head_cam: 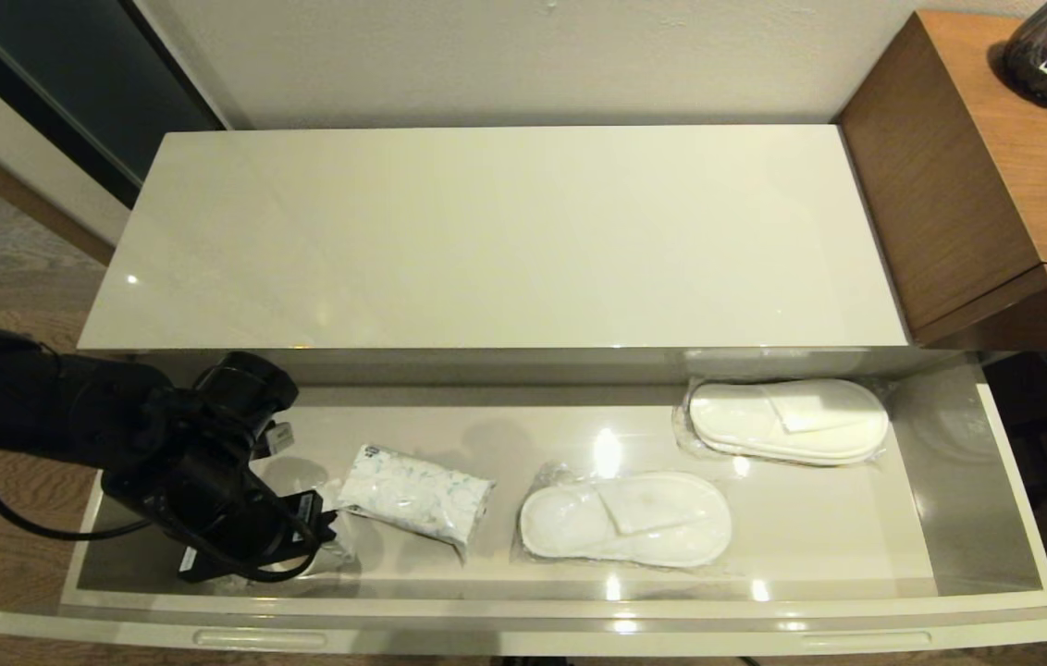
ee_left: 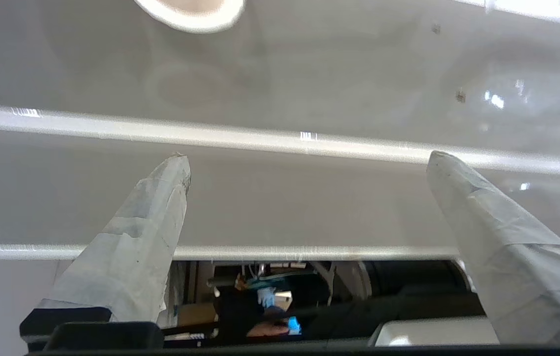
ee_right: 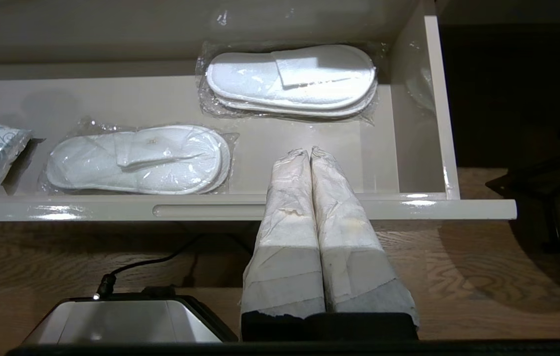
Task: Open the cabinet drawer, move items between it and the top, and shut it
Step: Take out the tissue from the drawer
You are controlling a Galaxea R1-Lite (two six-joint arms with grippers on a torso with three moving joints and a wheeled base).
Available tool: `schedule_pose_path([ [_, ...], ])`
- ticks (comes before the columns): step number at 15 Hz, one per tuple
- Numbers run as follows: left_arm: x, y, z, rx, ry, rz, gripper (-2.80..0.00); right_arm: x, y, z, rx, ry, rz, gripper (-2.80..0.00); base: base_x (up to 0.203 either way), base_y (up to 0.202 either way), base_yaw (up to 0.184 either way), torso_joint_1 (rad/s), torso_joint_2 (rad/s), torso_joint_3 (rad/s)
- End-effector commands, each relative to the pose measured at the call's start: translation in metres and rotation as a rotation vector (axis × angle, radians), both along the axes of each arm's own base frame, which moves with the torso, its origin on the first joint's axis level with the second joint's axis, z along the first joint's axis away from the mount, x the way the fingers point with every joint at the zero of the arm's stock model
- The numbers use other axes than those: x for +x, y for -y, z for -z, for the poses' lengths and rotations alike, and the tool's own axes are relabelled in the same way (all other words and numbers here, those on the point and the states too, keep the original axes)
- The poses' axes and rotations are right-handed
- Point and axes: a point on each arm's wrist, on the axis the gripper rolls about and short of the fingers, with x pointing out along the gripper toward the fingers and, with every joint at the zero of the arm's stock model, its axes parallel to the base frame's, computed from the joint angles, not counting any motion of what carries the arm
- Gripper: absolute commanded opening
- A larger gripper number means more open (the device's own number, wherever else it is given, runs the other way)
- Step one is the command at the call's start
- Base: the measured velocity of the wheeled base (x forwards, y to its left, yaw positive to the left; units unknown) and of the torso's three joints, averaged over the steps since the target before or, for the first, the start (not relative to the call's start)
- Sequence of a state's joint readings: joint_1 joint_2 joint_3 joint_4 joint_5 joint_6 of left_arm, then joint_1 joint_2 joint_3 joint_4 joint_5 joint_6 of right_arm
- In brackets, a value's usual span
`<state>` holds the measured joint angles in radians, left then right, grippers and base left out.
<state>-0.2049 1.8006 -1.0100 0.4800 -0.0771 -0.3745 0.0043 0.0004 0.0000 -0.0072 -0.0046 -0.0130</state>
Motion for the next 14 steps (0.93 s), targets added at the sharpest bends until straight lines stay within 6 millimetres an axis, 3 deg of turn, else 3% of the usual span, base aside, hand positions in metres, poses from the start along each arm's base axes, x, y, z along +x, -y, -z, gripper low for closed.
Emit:
schedule_pose_path([
  [1, 0.006, 0.0, 0.009, 0.009, -0.023, -0.011, 0.0, 0.0, 0.0, 0.0, -0.001, 0.001, 0.0, -2.8, 0.0, 0.0, 0.0, 0.0, 0.0, 0.0],
  [8, 0.023, 0.003, 0.024, -0.002, 0.025, -0.047, 0.0, 0.0, 0.0, 0.0, -0.001, 0.001, 0.0, -2.8, 0.0, 0.0, 0.0, 0.0, 0.0, 0.0],
  [14, 0.045, 0.002, 0.047, 0.183, 0.068, -0.211, 0.0, 0.0, 0.0, 0.0, -0.001, 0.002, 0.0, -2.8, 0.0, 0.0, 0.0, 0.0, 0.0, 0.0],
])
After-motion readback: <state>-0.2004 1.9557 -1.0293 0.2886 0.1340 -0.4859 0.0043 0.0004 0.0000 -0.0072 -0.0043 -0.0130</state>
